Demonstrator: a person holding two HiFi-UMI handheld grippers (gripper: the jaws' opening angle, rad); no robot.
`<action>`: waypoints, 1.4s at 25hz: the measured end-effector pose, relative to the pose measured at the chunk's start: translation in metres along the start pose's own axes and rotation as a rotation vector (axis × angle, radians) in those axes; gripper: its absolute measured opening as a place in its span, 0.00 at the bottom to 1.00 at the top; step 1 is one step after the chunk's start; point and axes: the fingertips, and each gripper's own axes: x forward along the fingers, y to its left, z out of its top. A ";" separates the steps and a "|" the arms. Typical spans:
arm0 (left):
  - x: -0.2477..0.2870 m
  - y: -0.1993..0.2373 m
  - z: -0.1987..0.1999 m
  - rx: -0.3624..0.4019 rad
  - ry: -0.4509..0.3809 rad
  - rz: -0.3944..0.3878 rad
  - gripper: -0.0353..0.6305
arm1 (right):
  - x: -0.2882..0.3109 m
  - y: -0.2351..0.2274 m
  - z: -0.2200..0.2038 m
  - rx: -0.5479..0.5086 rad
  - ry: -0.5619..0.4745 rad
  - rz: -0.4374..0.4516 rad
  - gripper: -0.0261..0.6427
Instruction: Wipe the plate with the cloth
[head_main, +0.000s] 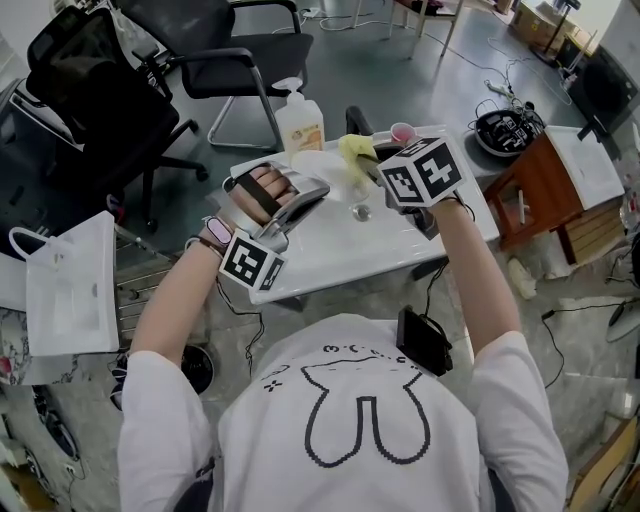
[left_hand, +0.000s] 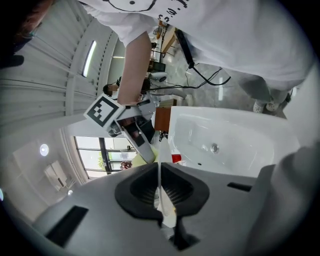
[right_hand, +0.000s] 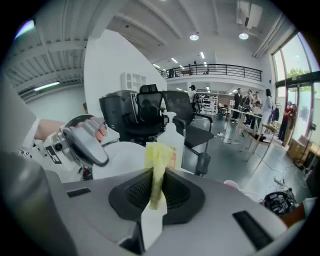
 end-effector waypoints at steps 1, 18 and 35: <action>0.000 -0.001 0.000 0.001 0.001 -0.001 0.08 | -0.003 0.011 0.005 -0.008 -0.013 0.040 0.11; -0.004 0.001 0.006 0.056 0.003 0.010 0.09 | 0.014 0.029 -0.007 -0.193 0.063 0.049 0.11; -0.008 -0.006 0.007 0.044 -0.008 0.000 0.08 | -0.008 0.065 0.030 -0.096 -0.082 0.236 0.11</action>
